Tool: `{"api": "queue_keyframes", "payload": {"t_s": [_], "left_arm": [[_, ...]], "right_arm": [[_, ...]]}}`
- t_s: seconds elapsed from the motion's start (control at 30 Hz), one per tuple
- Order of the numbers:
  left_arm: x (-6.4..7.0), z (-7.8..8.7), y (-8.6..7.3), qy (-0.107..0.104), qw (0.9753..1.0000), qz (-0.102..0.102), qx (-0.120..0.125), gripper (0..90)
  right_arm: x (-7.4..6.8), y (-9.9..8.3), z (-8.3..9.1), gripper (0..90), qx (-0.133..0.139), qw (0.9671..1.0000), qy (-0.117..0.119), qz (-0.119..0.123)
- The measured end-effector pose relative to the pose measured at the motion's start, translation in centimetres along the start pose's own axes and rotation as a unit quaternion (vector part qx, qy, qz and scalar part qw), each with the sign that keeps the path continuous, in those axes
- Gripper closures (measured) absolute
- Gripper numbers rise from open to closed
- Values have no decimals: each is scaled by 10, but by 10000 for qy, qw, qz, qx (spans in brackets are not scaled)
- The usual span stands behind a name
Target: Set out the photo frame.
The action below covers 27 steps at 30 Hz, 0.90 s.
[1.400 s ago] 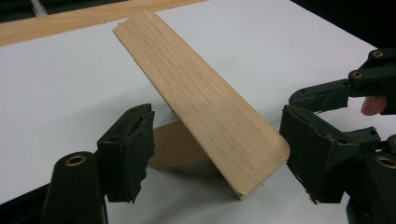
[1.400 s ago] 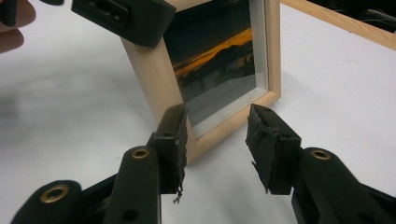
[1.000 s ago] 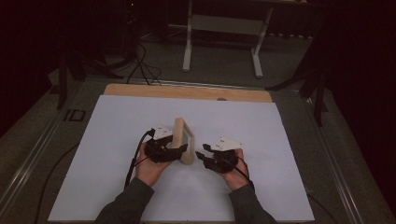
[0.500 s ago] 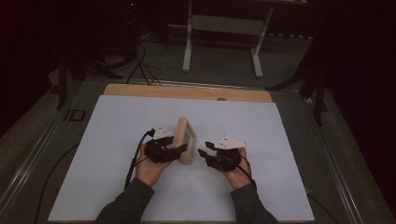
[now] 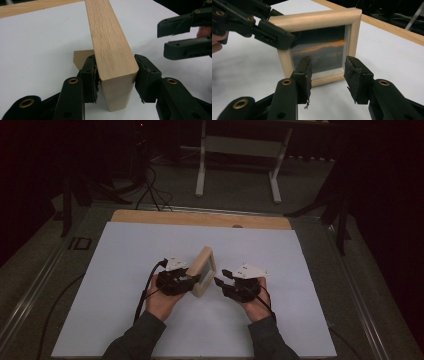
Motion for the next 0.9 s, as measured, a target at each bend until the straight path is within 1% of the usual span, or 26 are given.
{"api": "queue_keyframes", "payload": {"t_s": [0.13,0.23,0.47,0.6,0.77,0.83,0.9], "left_arm": [[3,0,-1,-66,10000,-68,-32,596],[6,-1,-1,-41,9998,-183,-45,601],[9,-1,-2,-33,9994,-335,-38,603],[12,-2,-3,-28,9991,-434,-26,603],[18,-2,-5,18,9977,-680,-21,604],[21,-3,-6,59,9970,-777,1,604],[23,-2,-7,64,9967,-814,-14,604]], "right_arm": [[3,3,4,567,55,10000,-39,-39],[6,5,7,567,119,9999,-84,-50],[10,7,11,567,191,9996,-147,-133],[10,9,12,568,193,9996,-178,-105],[14,17,15,584,275,9994,-216,-40],[16,20,16,591,316,9991,-259,-73],[19,22,17,605,362,9988,-318,-100]]}}
Point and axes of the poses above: each handheld gripper's, and its own axes: z roughly backward along the jaws, y roughly out of its top, x roughly to its right, the point moved 7 cm from there along -z, roughly forward along the jaws, and after that the axes turned 8 degrees about z, right-handed, at the moved point
